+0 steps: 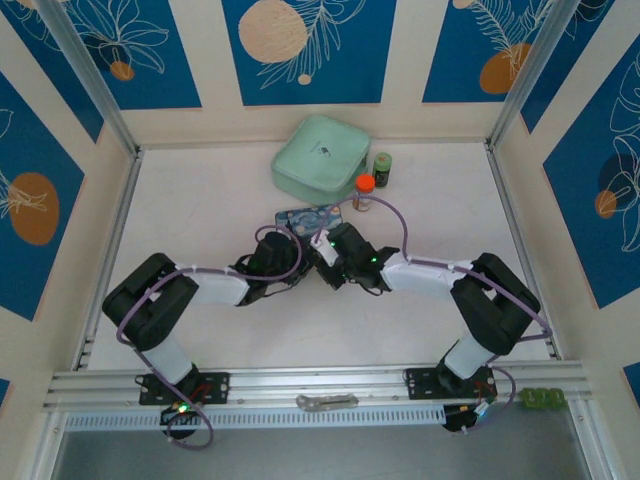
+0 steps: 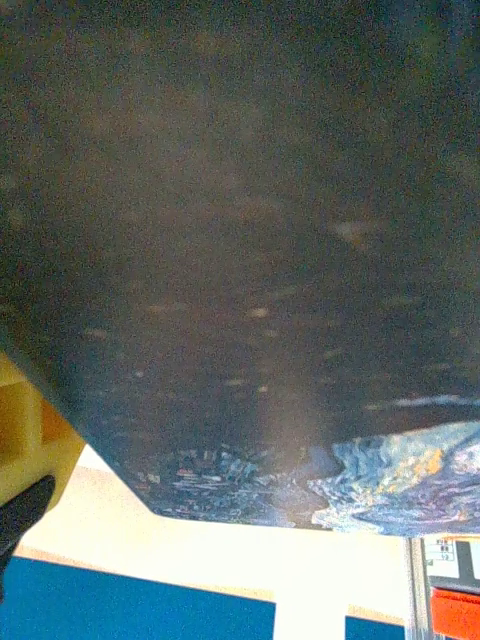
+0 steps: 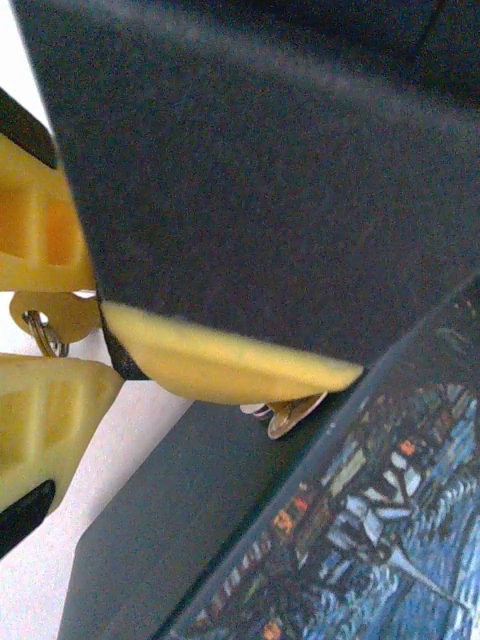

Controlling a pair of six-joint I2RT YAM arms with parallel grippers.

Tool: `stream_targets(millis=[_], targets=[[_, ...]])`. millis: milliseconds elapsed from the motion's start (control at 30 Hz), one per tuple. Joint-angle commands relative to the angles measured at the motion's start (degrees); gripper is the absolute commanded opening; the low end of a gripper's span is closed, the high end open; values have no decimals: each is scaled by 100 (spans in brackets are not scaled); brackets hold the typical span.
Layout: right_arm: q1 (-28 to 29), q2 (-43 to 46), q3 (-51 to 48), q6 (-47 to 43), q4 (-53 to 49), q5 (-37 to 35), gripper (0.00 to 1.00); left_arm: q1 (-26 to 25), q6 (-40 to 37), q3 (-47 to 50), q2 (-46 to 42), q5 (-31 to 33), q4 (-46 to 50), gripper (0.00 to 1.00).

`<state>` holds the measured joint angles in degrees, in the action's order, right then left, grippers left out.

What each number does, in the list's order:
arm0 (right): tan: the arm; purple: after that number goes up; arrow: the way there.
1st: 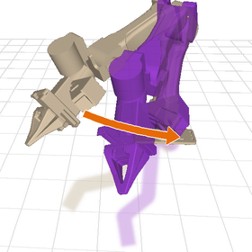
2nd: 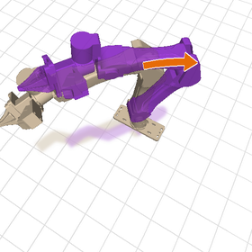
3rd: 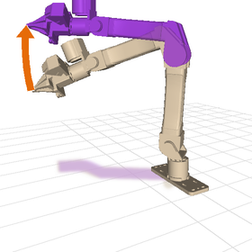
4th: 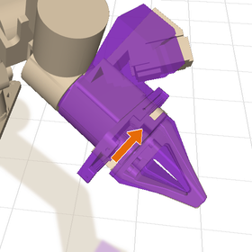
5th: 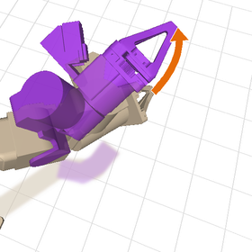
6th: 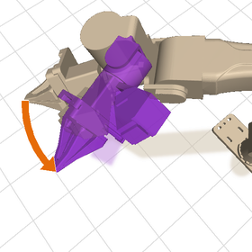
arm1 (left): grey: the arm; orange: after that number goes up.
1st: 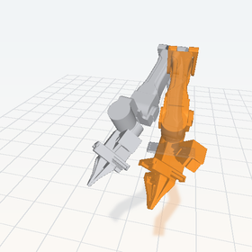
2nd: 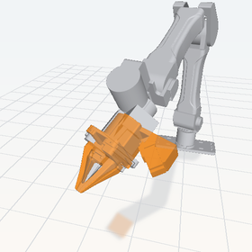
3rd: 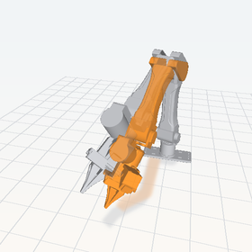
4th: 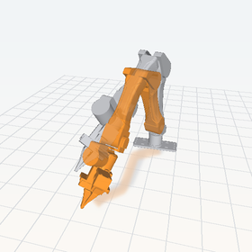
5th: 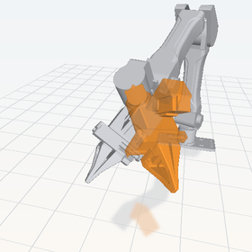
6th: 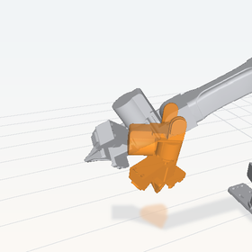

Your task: Unlock the padlock with the key

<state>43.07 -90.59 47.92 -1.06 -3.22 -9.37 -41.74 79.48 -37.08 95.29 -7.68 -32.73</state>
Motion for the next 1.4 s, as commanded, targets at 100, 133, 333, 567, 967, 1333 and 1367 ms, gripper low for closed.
stream_targets(millis=[100,133,333,567,967,1333,1367], targets=[[-990,243,151,757,265,3389,0,-1,-667,122,-334,-607,-773,0],[-1125,161,206,914,265,3720,0,-1,-833,141,-370,-655,-822,0],[-1725,-477,376,1685,659,5357,0,49,-1644,199,-503,-1174,-789,0],[-2063,-1126,795,1945,625,6634,0,239,-1801,514,-126,-1956,-1865,0],[-2180,-1060,1082,1429,-290,6270,0,343,-1852,667,271,-2074,-2577,0],[-1757,-848,180,5107,2166,5854,0,328,-1883,736,312,-2070,-3613,0],[-1762,-837,99,5440,2462,5845,0,325,-1806,737,397,-2058,-3748,0]])
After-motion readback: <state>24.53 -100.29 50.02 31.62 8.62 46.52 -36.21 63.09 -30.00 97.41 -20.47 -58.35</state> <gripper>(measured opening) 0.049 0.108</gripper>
